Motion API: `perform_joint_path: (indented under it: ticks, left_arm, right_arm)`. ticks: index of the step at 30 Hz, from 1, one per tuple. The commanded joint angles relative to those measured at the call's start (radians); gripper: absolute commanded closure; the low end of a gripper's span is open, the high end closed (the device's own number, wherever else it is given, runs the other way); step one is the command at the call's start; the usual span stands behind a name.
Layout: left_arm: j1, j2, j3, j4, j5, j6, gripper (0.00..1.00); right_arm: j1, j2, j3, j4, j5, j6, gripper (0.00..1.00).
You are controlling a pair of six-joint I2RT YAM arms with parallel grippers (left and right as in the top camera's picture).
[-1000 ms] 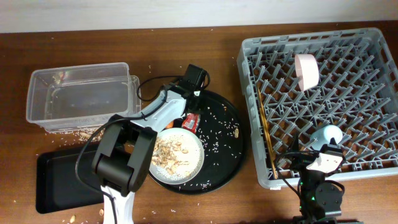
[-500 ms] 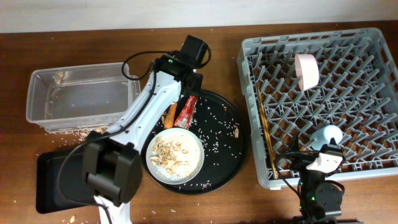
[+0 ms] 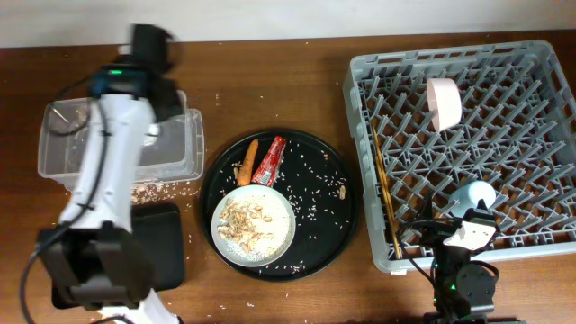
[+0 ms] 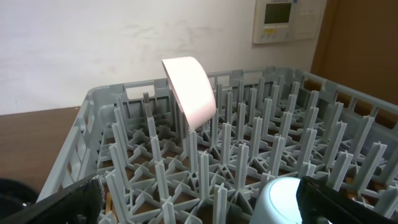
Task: Sort waste into correct bins and load items into the dishwasher rack
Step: 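Carry the tissue left and drop it into the clear plastic bin, then grasp the red wrapper on the black tray with the left gripper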
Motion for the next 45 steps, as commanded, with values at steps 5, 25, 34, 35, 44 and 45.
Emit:
perform_joint_path:
  ticks: [5,25,34,35,44,45]
  left_arm:
    - [0.089,0.079,-0.018,0.056,0.236,0.054,0.32]
    - [-0.466,0.324,-0.045,0.069,0.133,0.154,0.47]
    - [-0.481,0.433,-0.045,0.129,0.084,0.153,0.70]
    - [-0.481,0.433,-0.044,0.129,0.092,0.153,0.82]
    - [-0.472,0.351,0.116,-0.041,0.118,0.103,1.00]
    - [-0.465,0.327,0.140,-0.066,0.118,0.096,1.00]
  right_arm:
    - [-0.006,-0.008,-0.008,-0.003,-0.002,0.007,0.02]
    - [-0.006,-0.008,-0.008,-0.003,-0.002,0.007,0.02]
    - [-0.006,-0.008,-0.008,-0.003,-0.002,0.007,0.02]
    - [-0.006,-0.008,-0.008,-0.003,-0.002,0.007,0.02]
    - [-0.006,-0.008,-0.008,-0.003,-0.002,0.007,0.02]
    - [-0.006,-0.008,-0.008,-0.003,-0.002,0.007,0.02]
